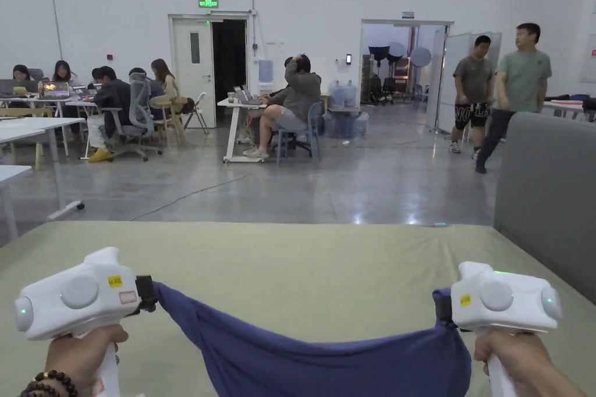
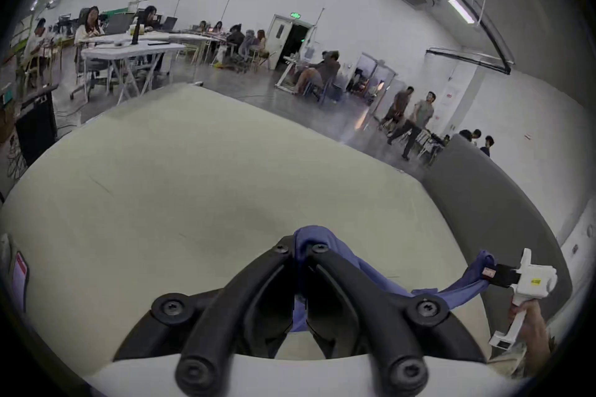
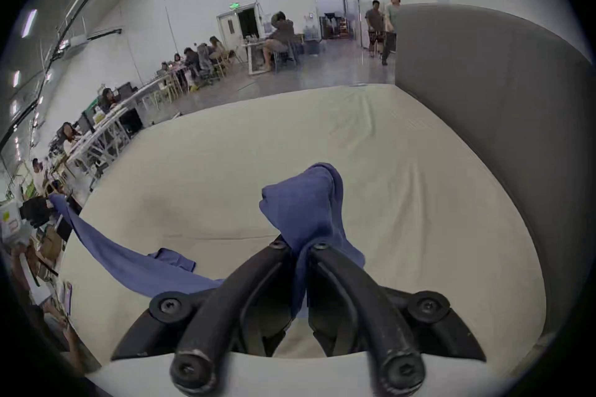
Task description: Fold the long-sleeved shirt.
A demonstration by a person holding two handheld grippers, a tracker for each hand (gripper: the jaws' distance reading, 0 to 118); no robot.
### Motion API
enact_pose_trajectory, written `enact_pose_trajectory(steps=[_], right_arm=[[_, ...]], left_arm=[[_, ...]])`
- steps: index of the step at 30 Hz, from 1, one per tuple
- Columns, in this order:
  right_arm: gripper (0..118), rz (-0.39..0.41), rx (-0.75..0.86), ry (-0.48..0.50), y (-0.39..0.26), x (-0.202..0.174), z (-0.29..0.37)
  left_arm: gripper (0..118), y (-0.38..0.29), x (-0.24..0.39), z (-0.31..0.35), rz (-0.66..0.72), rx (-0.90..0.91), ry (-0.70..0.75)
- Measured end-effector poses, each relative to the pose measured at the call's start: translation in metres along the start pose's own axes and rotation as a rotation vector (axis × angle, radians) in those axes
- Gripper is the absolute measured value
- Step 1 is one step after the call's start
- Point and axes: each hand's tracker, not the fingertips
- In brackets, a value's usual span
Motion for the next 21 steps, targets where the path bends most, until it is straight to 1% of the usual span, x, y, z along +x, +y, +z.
enact_pose_trajectory(steps=[2,3,5,7,9,10,12,13,14,18,21], right_arm=[[3,0.003,0.039,0.015,-0.009,0.002,0.027],[3,0.017,0.04,0.021,-0.015,0.002,0.041],[3,0.089,0.059,0.029,-0.035,-0.002,0.072],[3,0.152,0.066,0.031,-0.063,0.0,0.1],[3,0.183,0.042,0.037,-0.101,0.002,0.123],[3,0.186,0.032,0.045,-0.118,0.005,0.132],[3,0.213,-0.031,0.077,-0.163,0.011,0.148],[3,0.217,-0.066,0.074,-0.185,0.012,0.153],[3,0.242,-0.128,0.067,-0.21,0.016,0.153],[3,0.322,-0.349,0.053,-0.287,0.026,0.13],[3,0.371,-0.4,0.053,-0.32,0.024,0.117]], left_arm=[[0,0.003,0.0,0.025,-0.057,0.039,-0.054],[0,0.003,0.001,0.037,-0.079,0.048,-0.068],[0,-0.006,-0.002,0.065,-0.142,0.041,-0.108],[0,-0.03,-0.011,0.093,-0.205,0.027,-0.121],[0,-0.061,-0.023,0.122,-0.215,0.012,-0.143],[0,-0.078,-0.03,0.135,-0.222,-0.002,-0.155],[0,-0.123,-0.051,0.16,-0.214,-0.03,-0.169],[0,-0.141,-0.06,0.168,-0.216,-0.05,-0.165],[0,-0.168,-0.074,0.177,-0.216,-0.087,-0.15],[0,-0.246,-0.117,0.183,-0.209,-0.239,-0.115],[0,-0.284,-0.138,0.179,-0.217,-0.322,-0.077]])
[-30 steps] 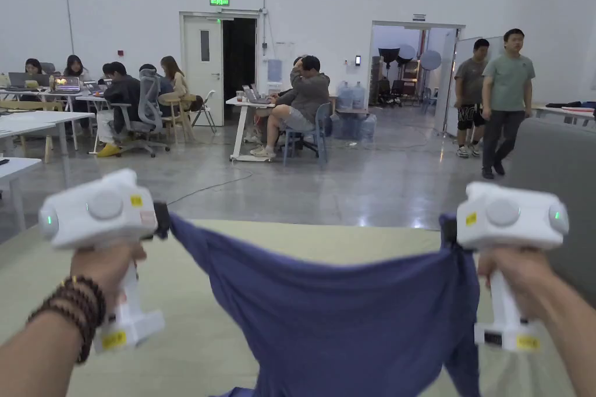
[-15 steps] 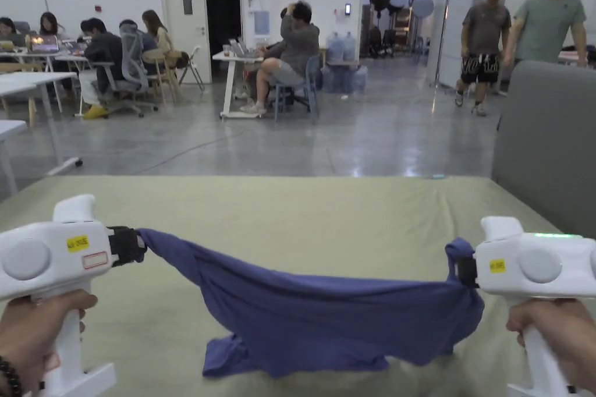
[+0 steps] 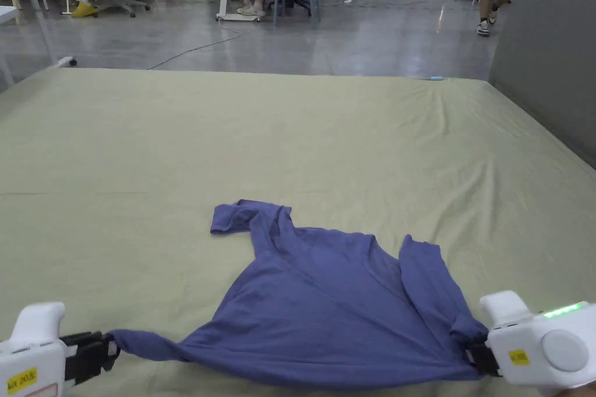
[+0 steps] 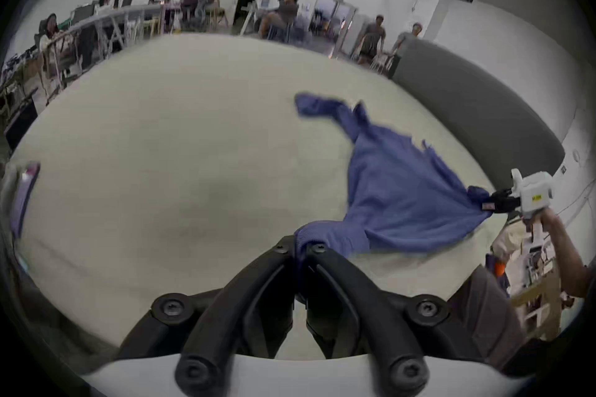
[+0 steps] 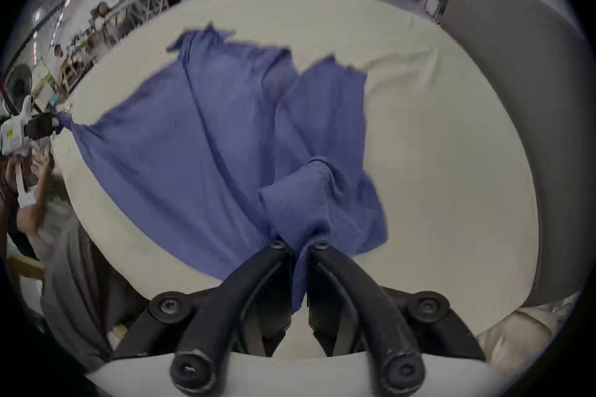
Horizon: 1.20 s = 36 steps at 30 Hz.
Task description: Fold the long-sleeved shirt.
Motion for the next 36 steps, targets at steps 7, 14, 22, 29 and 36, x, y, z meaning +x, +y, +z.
enact_pose_trajectory(steps=[7,14,22,29,36], right_arm=[[41,-0.039,0.037,-0.01,0.002,-0.003,0.012],[111,-0.107,0.219,-0.007,0.001,0.008,0.084],[0,-0.136,0.208,-0.024,-0.001,0.007,0.093],[114,-0.109,0.145,0.019,0.007,0.008,0.059],[89,-0.093,-0.013,-0.034,0.035,0.007,-0.023]], left_arm=[[32,-0.016,-0.009,0.022,0.068,0.068,-0.034],[118,0.004,0.008,0.074,-0.011,0.11,-0.033],[0,0.015,0.031,0.055,-0.084,0.084,0.034],[0,0.023,0.054,0.042,-0.12,0.05,-0.023],[0,0.048,0.073,0.024,-0.132,0.049,-0.042]])
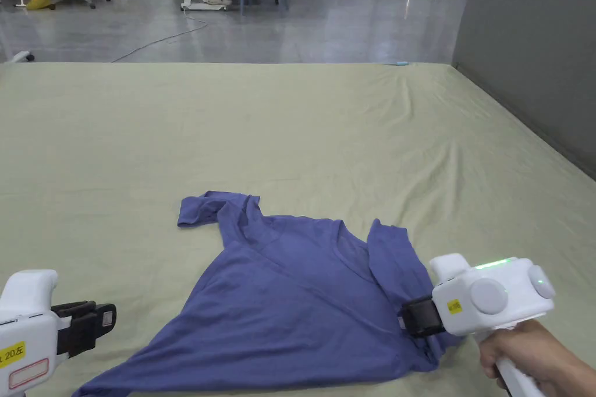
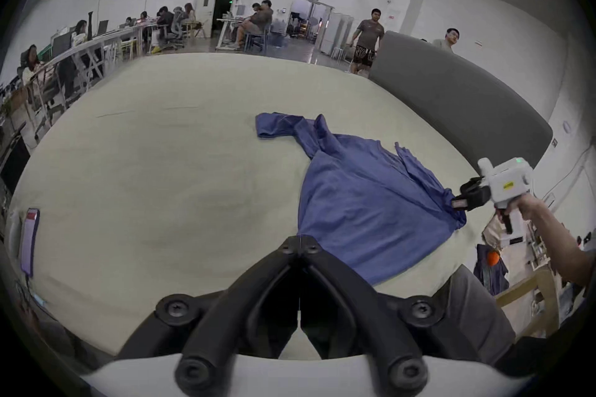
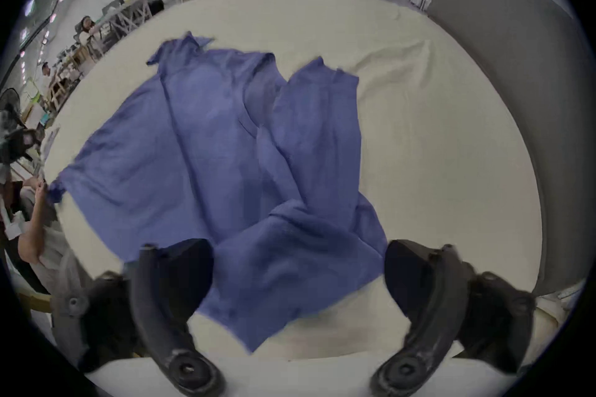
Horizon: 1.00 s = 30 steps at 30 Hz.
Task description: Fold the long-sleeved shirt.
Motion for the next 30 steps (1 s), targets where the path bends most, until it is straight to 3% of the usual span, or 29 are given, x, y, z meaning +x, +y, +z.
enact_pose_trajectory(steps=[1,2,3,4,5,6,7,8,9,11,15,17,19,21,22,23,26,30], right_arm=[[75,0.008,-0.034,-0.02,0.001,0.002,-0.009],[68,0.006,-0.068,-0.04,0.0,0.004,-0.018],[63,-0.004,-0.067,-0.037,-0.003,0.007,-0.023],[55,-0.046,-0.033,0.057,-0.002,0.008,-0.025],[49,-0.059,-0.024,0.029,-0.003,0.009,-0.02],[28,-0.07,-0.006,0.028,-0.004,0.011,-0.015],[22,-0.09,0.029,0.046,-0.006,0.012,-0.012],[22,-0.082,0.011,0.029,-0.006,0.009,-0.009],[22,-0.075,0.012,0.029,-0.008,0.009,-0.01],[22,-0.062,0.018,0.029,-0.01,0.009,-0.012],[22,-0.091,0.019,0.057,-0.011,0.016,-0.013],[22,-0.101,0.023,0.069,-0.01,0.018,-0.016],[22,-0.112,0.025,0.077,-0.012,0.019,-0.017],[22,-0.108,0.025,0.077,-0.011,0.016,-0.016],[22,-0.106,0.024,0.077,-0.011,0.016,-0.016],[22,-0.105,0.023,0.076,-0.011,0.016,-0.015],[22,-0.104,0.021,0.073,-0.008,0.015,-0.015],[22,-0.11,0.039,0.063,-0.003,0.015,0.001]], left_arm=[[0,0.004,0.003,-0.004,-0.006,-0.003,-0.003],[0,0.005,0.009,-0.011,0.095,-0.049,-0.087],[0,0.011,0.012,-0.018,0.096,-0.054,-0.101],[0,0.017,0.016,-0.026,0.098,-0.057,-0.116],[0,0.025,0.018,-0.037,0.1,-0.063,-0.129],[13,0.04,0.017,-0.049,-0.061,0.006,-0.006],[44,0.048,0.022,-0.064,-0.063,-0.01,-0.01],[89,0.057,0.027,-0.084,-0.08,-0.048,0.005],[118,0.064,0.034,-0.107,-0.098,-0.091,0.026],[118,0.076,0.042,-0.148,-0.13,-0.048,0.047],[117,0.088,0.042,-0.241,-0.17,-0.195,0.147],[104,0.086,0.045,-0.262,-0.194,-0.219,0.188],[77,0.079,0.045,-0.281,-0.198,-0.248,0.224],[63,0.069,0.052,-0.282,-0.201,-0.252,0.247],[37,0.066,0.059,-0.274,-0.202,-0.206,0.245],[0,0.066,0.062,-0.267,-0.2,-0.21,0.194],[0,0.067,0.076,-0.236,-0.155,-0.187,0.042],[0,0.081,0.074,-0.199,-0.165,-0.13,0.025]])
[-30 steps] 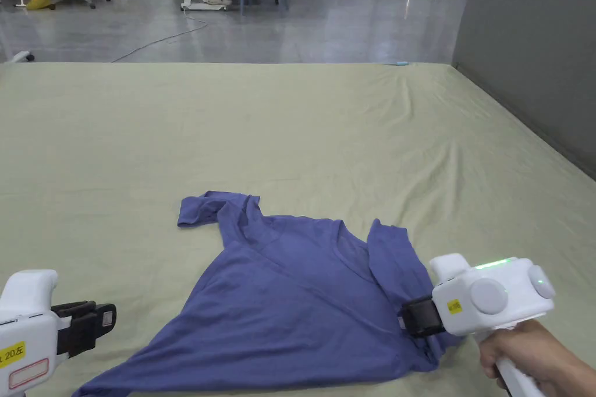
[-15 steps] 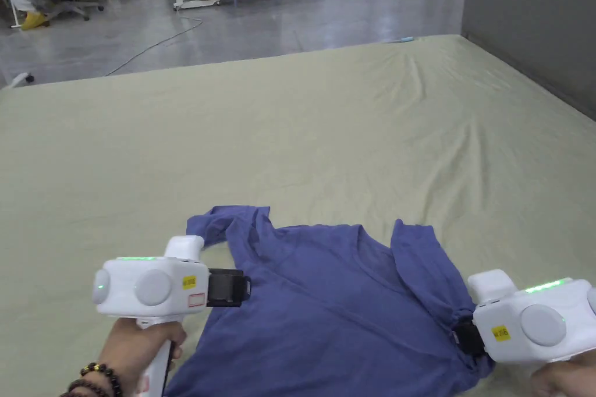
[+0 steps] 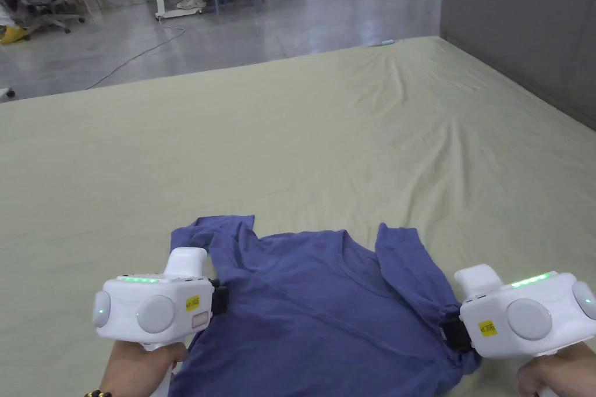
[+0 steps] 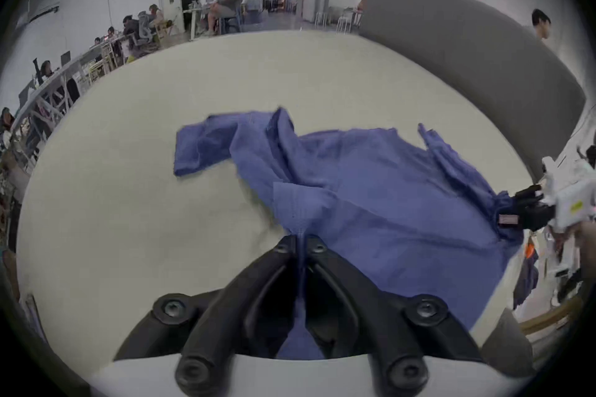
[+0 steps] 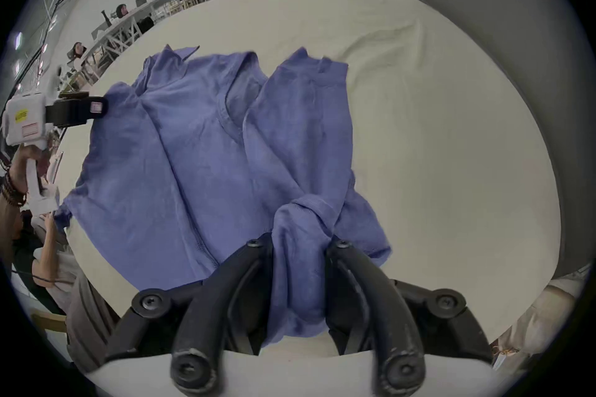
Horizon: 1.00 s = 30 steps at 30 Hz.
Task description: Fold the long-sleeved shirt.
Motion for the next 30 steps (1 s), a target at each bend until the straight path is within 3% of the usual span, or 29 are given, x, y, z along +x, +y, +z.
enact_pose_trajectory(steps=[4,7,13,16,21,24,30], right_arm=[[22,-0.01,0.146,0.002,0.022,-0.003,0.048],[22,0.0,0.268,0.004,0.058,-0.007,0.096],[22,0.009,0.556,0.024,0.167,-0.019,0.197],[22,0.063,0.663,-0.008,0.233,-0.028,0.24],[22,0.068,0.741,-0.038,0.338,-0.037,0.301],[22,0.076,0.813,-0.122,0.392,-0.036,0.334],[22,-0.01,0.883,-0.117,0.449,-0.017,0.377]], left_arm=[[0,0.025,-0.011,0.055,0.068,0.108,-0.077],[0,0.051,-0.01,0.096,-0.01,0.194,-0.032],[0,0.133,-0.024,0.168,-0.012,0.366,0.012],[0,0.188,-0.038,0.192,0.013,0.446,0.028],[0,0.289,-0.061,0.231,0.06,0.545,0.071],[0,0.348,-0.075,0.256,0.104,0.612,0.136],[0,0.413,-0.089,0.294,0.188,0.727,0.14]])
